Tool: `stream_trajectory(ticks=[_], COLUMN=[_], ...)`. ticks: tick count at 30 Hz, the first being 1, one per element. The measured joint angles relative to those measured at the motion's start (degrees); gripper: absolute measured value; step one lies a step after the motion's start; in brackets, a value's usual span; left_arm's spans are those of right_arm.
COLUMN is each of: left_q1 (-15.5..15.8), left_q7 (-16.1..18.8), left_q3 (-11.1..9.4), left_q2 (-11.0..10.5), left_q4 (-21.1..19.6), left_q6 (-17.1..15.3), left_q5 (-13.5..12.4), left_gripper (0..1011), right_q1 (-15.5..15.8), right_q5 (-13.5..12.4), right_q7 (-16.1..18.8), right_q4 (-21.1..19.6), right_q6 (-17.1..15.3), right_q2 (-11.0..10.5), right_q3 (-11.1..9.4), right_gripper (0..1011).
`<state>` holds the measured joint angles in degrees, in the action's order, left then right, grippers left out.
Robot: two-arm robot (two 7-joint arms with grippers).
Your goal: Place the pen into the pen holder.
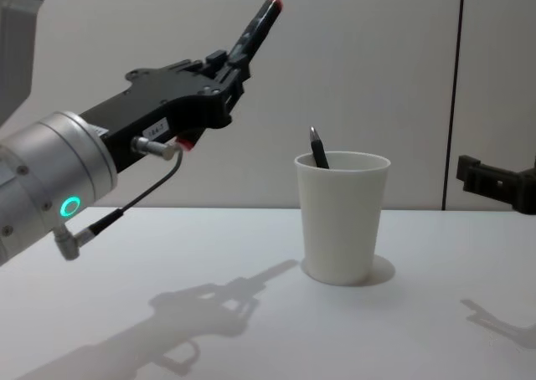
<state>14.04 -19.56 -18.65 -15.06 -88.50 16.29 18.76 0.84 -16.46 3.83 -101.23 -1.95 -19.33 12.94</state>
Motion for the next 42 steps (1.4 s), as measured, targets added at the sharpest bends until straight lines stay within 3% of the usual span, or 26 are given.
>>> stream_trajectory(ticks=[8, 19, 34, 42], left_q1=[2.3, 5.76, 11.33, 13.59], left_q7=[-7.08, -16.64, -30.13, -34.44], left_q3=[-1.19, -3.38, -6.87, -8.35], left_q2=[0.4, 1.06, 2.68, 3.37], left_q4=[2.94, 7.54, 15.35, 18.52], left_q6=[3.13, 5.03, 3.72, 2.12], left_q5=[4.16, 10.2, 18.86, 21.61], left_gripper=[182, 182, 182, 182], right_q1=[0.0, 0.0, 0.0, 0.0], right_q5=[0.0, 0.0, 0.0, 0.0], right_q7=[0.0, 0.0, 0.0, 0.0], right_q4=[0.0, 0.0, 0.0, 0.0], right_q6=[0.0, 0.0, 0.0, 0.0], right_q2=[0.0, 0.0, 0.0, 0.0], right_q3=[0.0, 0.0, 0.0, 0.0], right_gripper=[1001, 1001, 1001, 1001])
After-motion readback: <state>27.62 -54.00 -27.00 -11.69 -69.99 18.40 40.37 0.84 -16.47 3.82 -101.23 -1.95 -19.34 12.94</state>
